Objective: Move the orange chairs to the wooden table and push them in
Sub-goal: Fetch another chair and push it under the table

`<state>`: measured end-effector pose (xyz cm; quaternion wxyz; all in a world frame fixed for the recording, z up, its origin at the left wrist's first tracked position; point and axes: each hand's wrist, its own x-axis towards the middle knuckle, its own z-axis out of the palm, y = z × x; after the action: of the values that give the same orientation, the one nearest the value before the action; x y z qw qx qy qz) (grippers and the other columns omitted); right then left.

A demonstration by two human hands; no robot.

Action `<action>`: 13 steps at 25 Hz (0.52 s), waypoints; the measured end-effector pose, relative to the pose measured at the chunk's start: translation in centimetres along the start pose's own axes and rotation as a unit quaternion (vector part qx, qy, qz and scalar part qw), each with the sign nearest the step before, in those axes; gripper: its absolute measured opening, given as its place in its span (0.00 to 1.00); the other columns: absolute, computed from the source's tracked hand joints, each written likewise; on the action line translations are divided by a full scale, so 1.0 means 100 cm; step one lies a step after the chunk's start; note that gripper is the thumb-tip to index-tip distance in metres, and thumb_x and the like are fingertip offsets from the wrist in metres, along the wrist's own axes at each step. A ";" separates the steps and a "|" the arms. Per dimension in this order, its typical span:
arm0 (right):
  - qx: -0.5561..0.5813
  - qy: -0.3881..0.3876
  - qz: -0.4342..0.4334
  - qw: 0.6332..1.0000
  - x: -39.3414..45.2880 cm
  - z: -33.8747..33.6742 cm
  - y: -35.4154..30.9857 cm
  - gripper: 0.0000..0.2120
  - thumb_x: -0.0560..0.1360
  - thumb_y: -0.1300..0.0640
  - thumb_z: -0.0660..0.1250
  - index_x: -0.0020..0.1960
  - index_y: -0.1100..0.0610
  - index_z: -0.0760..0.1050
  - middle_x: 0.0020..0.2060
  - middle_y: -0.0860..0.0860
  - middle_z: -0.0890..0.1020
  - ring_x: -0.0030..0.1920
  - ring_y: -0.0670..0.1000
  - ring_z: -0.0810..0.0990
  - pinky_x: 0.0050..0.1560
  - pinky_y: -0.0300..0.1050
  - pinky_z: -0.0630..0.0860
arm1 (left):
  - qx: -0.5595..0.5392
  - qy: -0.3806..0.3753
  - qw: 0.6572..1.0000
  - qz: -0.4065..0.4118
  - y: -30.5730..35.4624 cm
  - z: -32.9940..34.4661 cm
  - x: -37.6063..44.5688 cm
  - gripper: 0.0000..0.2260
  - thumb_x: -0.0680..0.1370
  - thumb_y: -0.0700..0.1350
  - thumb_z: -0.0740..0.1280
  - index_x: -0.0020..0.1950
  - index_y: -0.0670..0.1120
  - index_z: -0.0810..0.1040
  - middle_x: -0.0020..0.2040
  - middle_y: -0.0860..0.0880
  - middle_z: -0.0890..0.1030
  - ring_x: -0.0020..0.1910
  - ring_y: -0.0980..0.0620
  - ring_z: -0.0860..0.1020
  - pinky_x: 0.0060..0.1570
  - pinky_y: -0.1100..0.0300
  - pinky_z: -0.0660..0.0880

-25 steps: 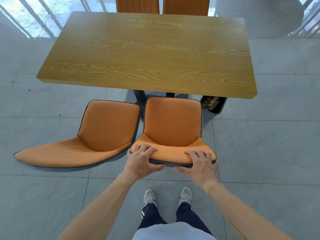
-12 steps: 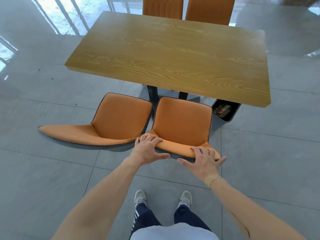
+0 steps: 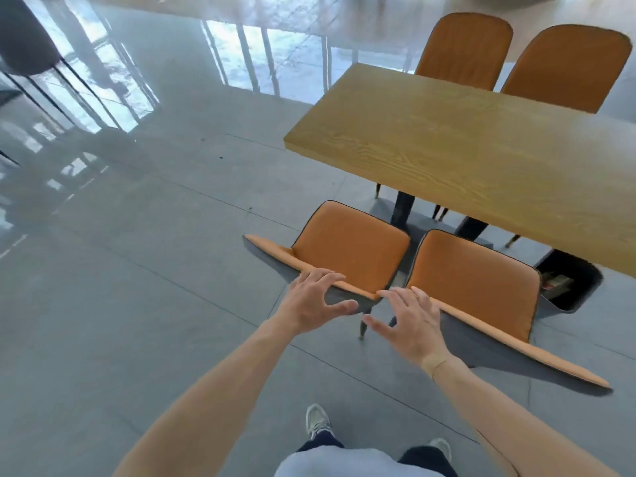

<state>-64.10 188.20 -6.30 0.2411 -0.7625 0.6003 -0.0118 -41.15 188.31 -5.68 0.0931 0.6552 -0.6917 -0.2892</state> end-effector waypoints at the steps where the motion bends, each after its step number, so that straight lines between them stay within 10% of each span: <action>1: -0.001 0.006 -0.022 1.000 0.006 0.004 -0.019 0.34 0.72 0.26 0.51 0.72 0.42 0.64 0.73 0.46 0.66 0.76 0.55 0.54 0.73 0.65 0.52 | -0.003 0.010 1.000 -0.007 -0.015 -0.012 -0.007 0.33 0.71 0.73 0.60 0.70 0.58 0.69 0.71 0.54 0.70 0.71 0.51 0.62 0.71 0.47 0.62; 13: 0.090 -0.034 -0.062 0.993 0.093 0.025 -0.090 0.28 0.73 0.30 0.58 0.68 0.42 0.68 0.66 0.43 0.73 0.66 0.49 0.68 0.63 0.52 0.70 | -0.020 0.031 0.997 -0.070 -0.125 -0.071 0.010 0.29 0.74 0.67 0.64 0.71 0.55 0.70 0.71 0.52 0.70 0.70 0.51 0.65 0.70 0.48 0.64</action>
<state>-52.57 181.96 -7.64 0.3275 -0.7737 0.5396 -0.0547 -26.98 185.74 -6.69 0.1067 0.7087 -0.6350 -0.2884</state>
